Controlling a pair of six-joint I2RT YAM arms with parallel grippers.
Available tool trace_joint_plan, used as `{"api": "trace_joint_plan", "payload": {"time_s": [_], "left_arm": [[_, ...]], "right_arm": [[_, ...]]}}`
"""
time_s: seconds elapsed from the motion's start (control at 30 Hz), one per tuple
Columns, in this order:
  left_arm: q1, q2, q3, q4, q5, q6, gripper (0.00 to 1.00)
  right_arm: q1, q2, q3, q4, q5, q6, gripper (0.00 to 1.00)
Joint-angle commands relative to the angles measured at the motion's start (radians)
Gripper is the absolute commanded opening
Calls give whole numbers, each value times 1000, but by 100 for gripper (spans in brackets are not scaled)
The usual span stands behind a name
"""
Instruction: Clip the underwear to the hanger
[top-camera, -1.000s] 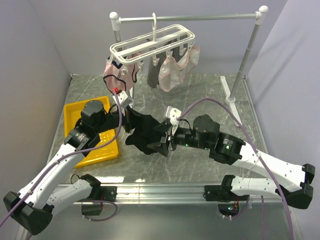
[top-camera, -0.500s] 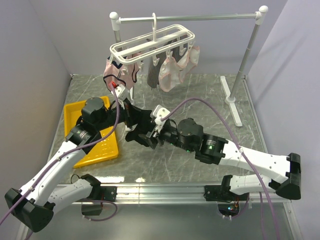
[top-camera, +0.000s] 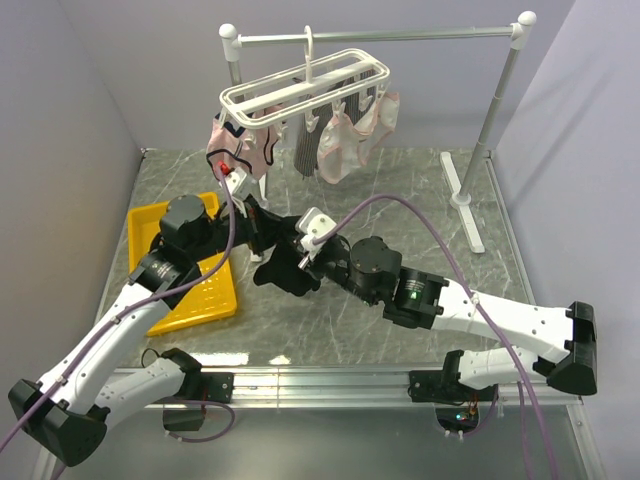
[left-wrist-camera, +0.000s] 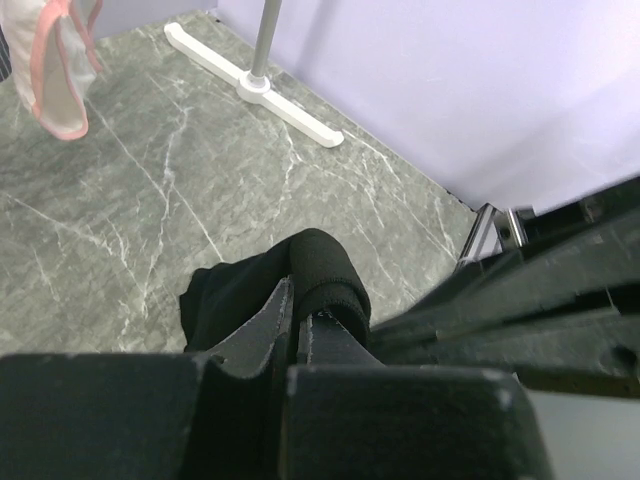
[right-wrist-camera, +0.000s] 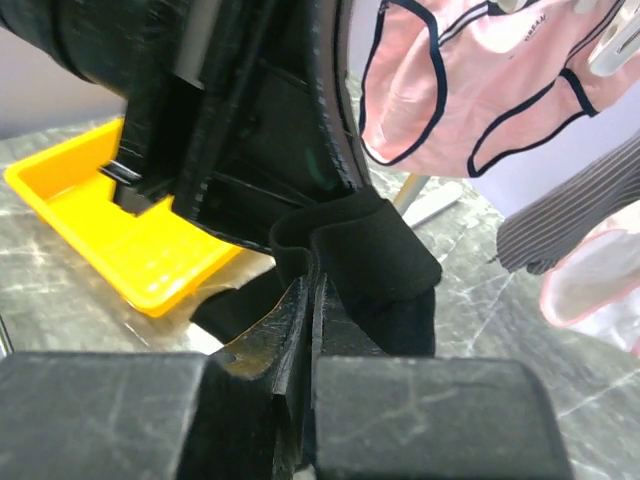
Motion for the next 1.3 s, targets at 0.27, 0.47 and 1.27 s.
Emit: {"api": "trace_joint_plan", "payload": {"time_s": [0.27, 0.47, 1.27], "left_arm": [[4, -31, 3, -142, 211, 279, 14], [2, -83, -44, -212, 400, 530, 52], [-84, -58, -58, 86, 277, 135, 89]], "right_arm": [[-199, -92, 362, -497, -418, -282, 0], [-212, -55, 563, -966, -584, -638, 0], [-57, 66, 703, -1112, -414, -737, 0]]}}
